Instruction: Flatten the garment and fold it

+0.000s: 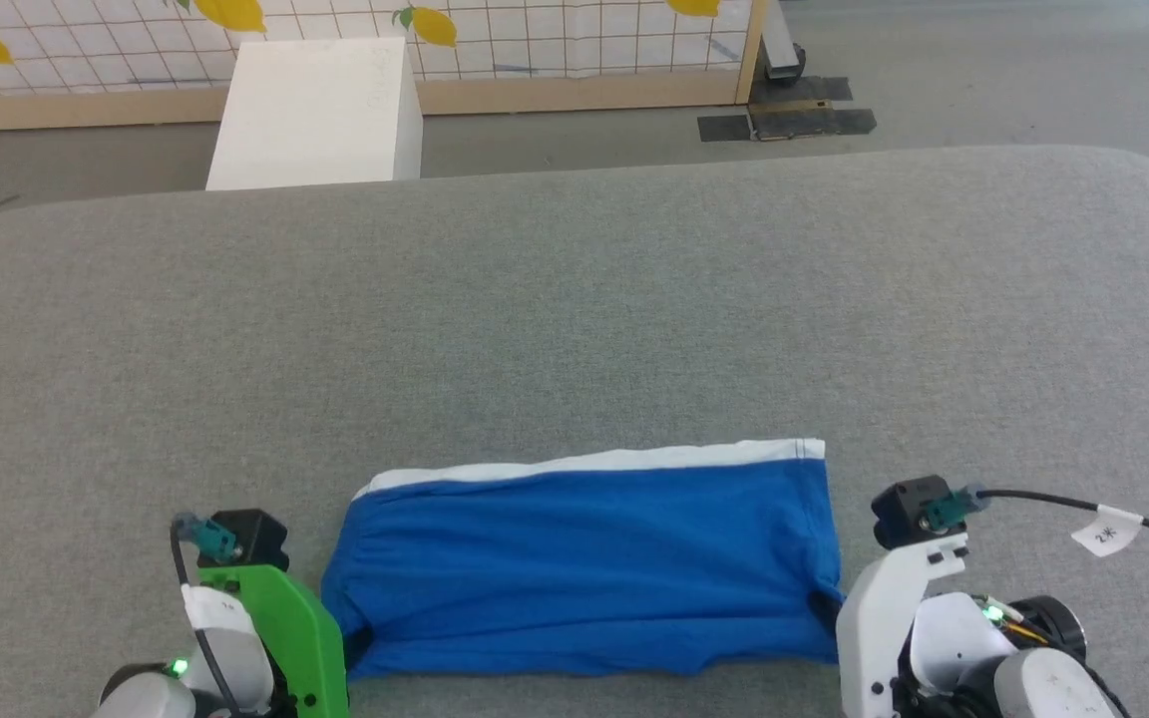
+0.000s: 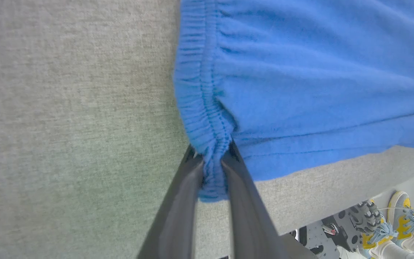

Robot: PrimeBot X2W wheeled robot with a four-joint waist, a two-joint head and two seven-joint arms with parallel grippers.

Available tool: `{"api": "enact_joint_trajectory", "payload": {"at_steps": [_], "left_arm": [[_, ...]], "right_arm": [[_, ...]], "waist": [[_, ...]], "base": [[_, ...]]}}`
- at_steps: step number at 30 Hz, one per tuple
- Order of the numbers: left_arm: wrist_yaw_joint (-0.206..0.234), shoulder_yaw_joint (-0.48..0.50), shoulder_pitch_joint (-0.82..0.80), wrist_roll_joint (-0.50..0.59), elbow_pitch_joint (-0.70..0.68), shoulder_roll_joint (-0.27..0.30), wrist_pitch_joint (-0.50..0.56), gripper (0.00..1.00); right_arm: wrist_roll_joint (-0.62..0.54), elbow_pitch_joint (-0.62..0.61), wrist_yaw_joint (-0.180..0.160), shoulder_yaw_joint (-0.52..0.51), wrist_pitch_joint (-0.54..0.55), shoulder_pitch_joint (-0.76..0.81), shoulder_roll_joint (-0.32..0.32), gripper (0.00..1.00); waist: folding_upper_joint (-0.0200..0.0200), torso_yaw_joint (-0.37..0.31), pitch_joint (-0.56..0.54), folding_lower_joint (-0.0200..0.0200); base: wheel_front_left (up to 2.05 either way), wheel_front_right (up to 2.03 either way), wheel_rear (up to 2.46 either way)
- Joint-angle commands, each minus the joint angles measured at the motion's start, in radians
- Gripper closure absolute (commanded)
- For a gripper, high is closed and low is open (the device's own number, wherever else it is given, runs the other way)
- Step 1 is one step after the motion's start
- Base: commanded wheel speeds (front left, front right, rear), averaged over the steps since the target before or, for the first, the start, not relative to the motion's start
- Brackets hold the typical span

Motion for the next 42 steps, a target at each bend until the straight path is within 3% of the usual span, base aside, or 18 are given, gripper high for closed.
{"api": "enact_joint_trajectory", "payload": {"at_steps": [1,2,4,9,16,19,22,27,29,36,42], "left_arm": [[0.012,0.006,0.017,-0.009,0.01,0.01,0.001,0.78],[0.014,0.005,0.021,-0.01,0.013,0.01,0.004,0.0],[0.016,0.007,0.023,-0.012,0.012,0.007,-0.002,0.0],[0.028,0.037,0.034,-0.031,-0.022,0.002,-0.027,0.0],[0.055,0.177,0.044,-0.059,-0.133,0.016,-0.15,0.0],[0.035,0.238,0.04,-0.019,-0.17,0.023,-0.288,0.0],[-0.004,0.287,0.024,0.08,-0.174,0.027,-0.514,0.0],[-0.064,0.293,0.003,0.232,-0.105,0.018,-0.842,0.0],[-0.074,0.288,-0.007,0.275,-0.073,0.006,-0.913,0.0],[-0.085,0.327,-0.032,0.386,-0.055,-0.072,-0.949,0.0],[-0.136,0.363,-0.013,0.449,-0.051,-0.135,-0.95,0.0]], "right_arm": [[0.013,-0.008,-0.002,-0.011,-0.017,0.008,-0.005,1.0],[0.015,-0.008,-0.002,-0.015,-0.028,0.01,-0.005,0.97],[0.024,-0.005,-0.002,-0.02,-0.042,0.011,-0.005,0.0],[0.061,-0.021,-0.002,-0.04,-0.072,0.017,-0.005,0.0],[0.08,-0.107,-0.002,-0.122,-0.066,0.029,-0.005,0.0],[0.056,-0.129,-0.002,-0.154,-0.043,0.022,-0.005,0.0],[0.004,-0.136,-0.002,-0.174,-0.019,0.007,-0.005,0.0],[-0.041,-0.12,-0.002,-0.157,0.011,-0.021,-0.005,0.0],[-0.061,-0.103,-0.002,-0.137,0.018,-0.035,-0.005,0.0],[-0.11,-0.001,-0.002,-0.059,0.011,-0.097,-0.005,0.0],[-0.124,0.102,-0.002,-0.011,-0.006,-0.121,-0.005,0.0]], "waist": [[-0.0001,-0.002,0.0,0.0],[-0.0001,-0.002,-0.001,0.0],[-0.0001,-0.002,-0.004,0.0],[-0.0001,0.003,-0.022,0.0],[-0.0001,0.006,-0.045,0.0],[-0.0001,0.008,-0.042,0.0],[-0.0001,0.013,-0.03,0.0],[-0.0001,0.023,-0.001,0.0],[-0.0001,0.027,0.009,0.0],[-0.0001,0.036,0.041,0.0],[-0.0001,0.045,0.056,0.0]], "base": [[0.0,0.0,0.0],[0.0,0.0,0.0],[0.0,0.0,0.0],[0.0,0.0,0.0],[0.0,0.0,0.0],[0.0,0.0,0.0],[0.0,0.0,0.0],[0.0,0.0,0.0],[0.0,0.0,0.0],[0.0,0.0,0.0],[0.0,0.0,0.0]]}}
